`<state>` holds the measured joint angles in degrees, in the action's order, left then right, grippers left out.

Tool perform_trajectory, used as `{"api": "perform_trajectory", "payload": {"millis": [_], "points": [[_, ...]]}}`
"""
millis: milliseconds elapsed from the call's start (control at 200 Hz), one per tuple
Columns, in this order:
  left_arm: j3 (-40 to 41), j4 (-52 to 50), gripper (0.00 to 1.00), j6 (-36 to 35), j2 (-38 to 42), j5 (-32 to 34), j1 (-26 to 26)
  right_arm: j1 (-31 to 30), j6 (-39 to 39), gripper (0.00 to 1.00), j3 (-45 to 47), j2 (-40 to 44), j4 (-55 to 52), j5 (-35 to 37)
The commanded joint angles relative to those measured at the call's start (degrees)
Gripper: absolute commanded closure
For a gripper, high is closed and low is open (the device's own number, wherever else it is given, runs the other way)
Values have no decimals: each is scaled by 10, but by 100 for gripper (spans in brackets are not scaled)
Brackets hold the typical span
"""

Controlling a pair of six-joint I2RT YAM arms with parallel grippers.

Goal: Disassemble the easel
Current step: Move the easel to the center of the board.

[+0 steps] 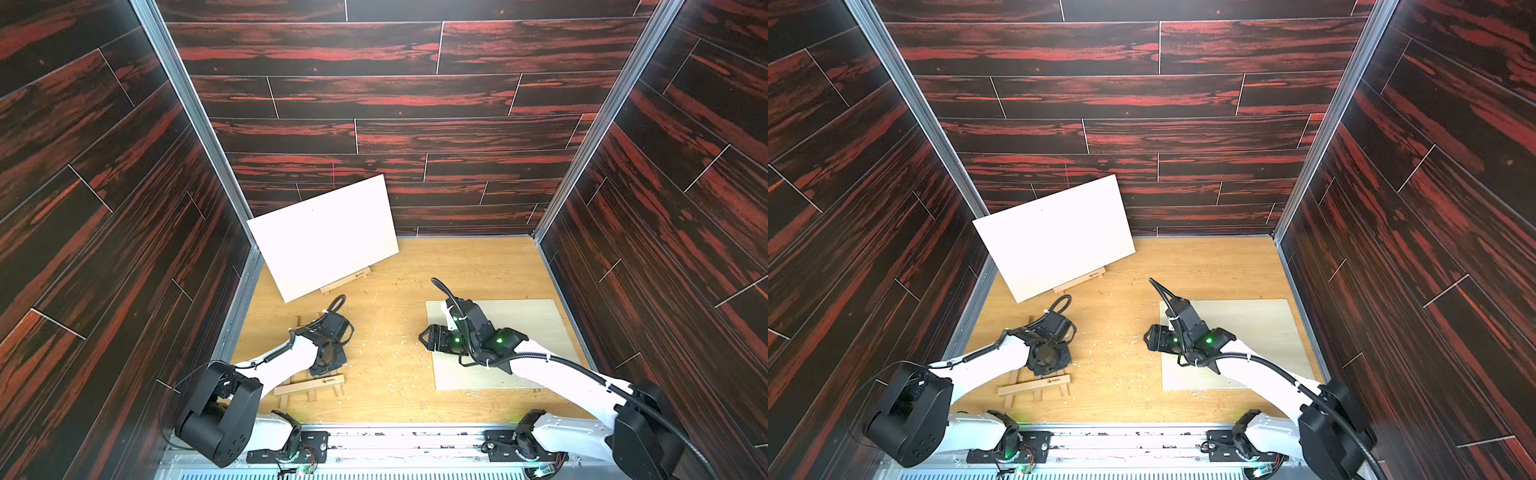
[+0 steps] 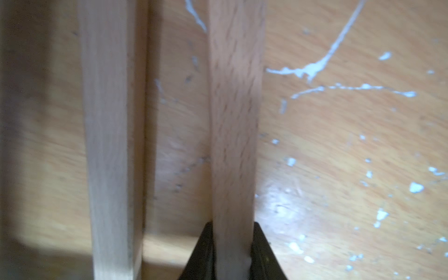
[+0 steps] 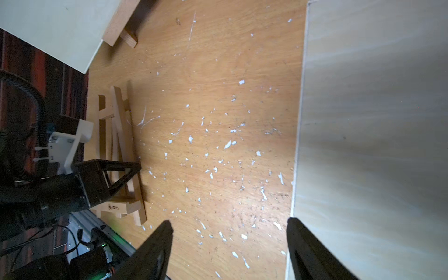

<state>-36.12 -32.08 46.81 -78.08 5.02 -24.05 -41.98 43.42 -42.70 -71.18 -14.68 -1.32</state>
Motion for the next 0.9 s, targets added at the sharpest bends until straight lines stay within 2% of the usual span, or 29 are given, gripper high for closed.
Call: {"api": "perform_trajectory", "payload": {"millis": [0,361,671,897], "points": [[15,-63,83,-44,8,9,22,-1,-3,23,-22,-22,22,-15],[15,-61,81,-70,3,-2,39,-1,-7,23,-41,-60,48,-35],[-8,-92,56,-60,53,1,39,-1,-11,22,-60,-81,62,-53],[-38,-132,43,-61,107,6,39,-1,-3,21,-96,-129,103,-73]]}}
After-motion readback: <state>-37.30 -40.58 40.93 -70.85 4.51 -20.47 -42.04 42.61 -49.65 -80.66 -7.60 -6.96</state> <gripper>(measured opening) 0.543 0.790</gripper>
